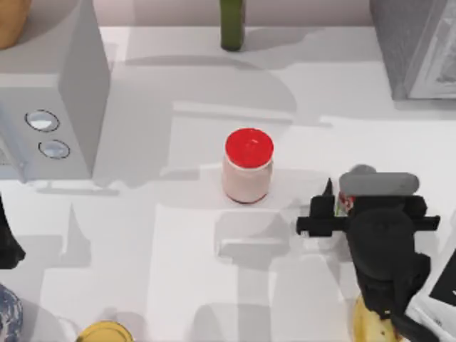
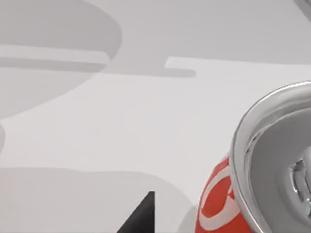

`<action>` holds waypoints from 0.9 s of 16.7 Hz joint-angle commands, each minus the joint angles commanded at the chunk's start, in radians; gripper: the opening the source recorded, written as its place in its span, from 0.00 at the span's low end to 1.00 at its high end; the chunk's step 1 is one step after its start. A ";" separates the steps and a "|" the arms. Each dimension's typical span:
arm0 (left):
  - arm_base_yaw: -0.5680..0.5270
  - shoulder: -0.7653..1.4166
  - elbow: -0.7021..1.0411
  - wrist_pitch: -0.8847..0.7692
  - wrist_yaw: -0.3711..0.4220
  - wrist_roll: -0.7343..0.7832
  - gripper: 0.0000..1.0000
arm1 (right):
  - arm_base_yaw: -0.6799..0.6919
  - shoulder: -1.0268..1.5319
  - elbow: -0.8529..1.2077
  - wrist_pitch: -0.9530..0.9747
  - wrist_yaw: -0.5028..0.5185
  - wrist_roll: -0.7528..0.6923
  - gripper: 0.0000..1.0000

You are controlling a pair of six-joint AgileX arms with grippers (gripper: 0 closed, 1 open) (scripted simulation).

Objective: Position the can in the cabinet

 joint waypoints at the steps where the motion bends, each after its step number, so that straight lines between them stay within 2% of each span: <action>1: 0.000 0.000 0.000 0.000 0.000 0.000 1.00 | 0.000 0.000 0.000 0.000 0.000 0.000 0.47; 7: 0.000 0.000 0.000 0.000 0.000 0.000 1.00 | 0.000 0.000 0.000 0.000 0.000 0.000 0.02; 15: 0.000 0.000 0.000 0.000 0.000 0.000 1.00 | 0.000 0.000 0.000 0.000 0.000 0.000 0.00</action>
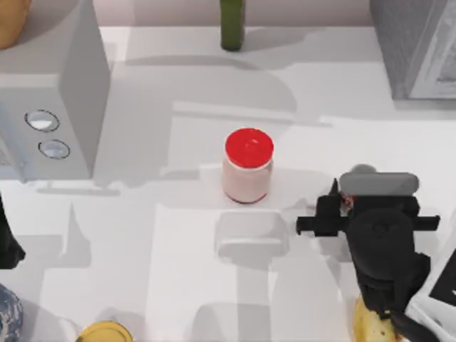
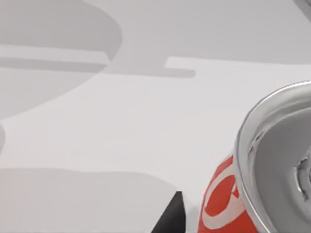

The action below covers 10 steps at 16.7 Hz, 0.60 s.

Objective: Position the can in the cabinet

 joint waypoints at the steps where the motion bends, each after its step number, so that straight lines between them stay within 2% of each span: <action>1: 0.000 0.000 0.000 0.000 0.000 0.000 1.00 | -0.001 -0.001 -0.001 0.000 0.000 0.001 0.00; 5: 0.000 0.000 0.000 0.000 0.000 0.000 1.00 | -0.001 -0.052 0.022 -0.060 -0.002 0.005 0.00; 10: 0.000 0.000 0.000 0.000 0.000 0.000 1.00 | 0.000 -0.255 0.064 -0.306 -0.004 -0.003 0.00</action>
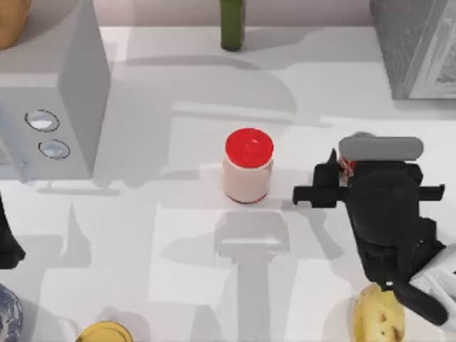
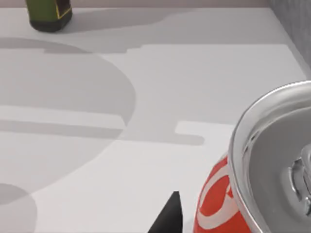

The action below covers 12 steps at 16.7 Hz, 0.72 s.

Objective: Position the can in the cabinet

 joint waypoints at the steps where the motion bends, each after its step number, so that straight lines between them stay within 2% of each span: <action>1: 0.000 0.000 0.000 0.000 0.000 0.000 1.00 | 0.000 -0.035 0.010 -0.045 -0.001 0.001 0.00; 12: 0.000 0.000 0.000 0.000 0.000 0.000 1.00 | -0.001 -0.414 0.107 -0.539 -0.004 -0.001 0.00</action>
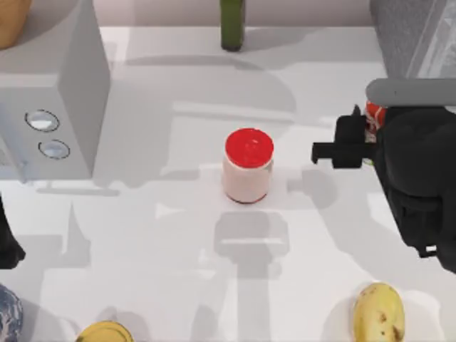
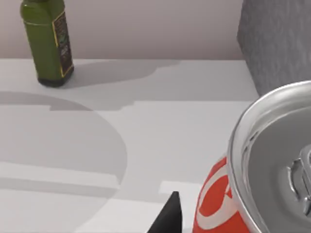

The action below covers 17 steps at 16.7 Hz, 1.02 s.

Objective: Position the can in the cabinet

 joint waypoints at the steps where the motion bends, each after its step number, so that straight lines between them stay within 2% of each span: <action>1: 0.000 0.000 0.000 0.000 0.000 0.000 1.00 | 0.000 -0.011 0.007 -0.012 -0.001 0.001 0.00; 9: 0.000 0.000 0.000 0.000 0.000 0.000 1.00 | -0.027 -0.061 -0.024 -0.032 -0.029 -0.008 0.00; 13: 0.000 0.000 0.000 0.000 0.000 0.000 1.00 | -0.118 -0.235 -0.110 -0.088 -0.114 -0.035 0.00; 17: 0.000 0.000 0.000 0.000 0.000 0.000 1.00 | -0.252 -0.503 -0.233 -0.166 -0.242 -0.078 0.00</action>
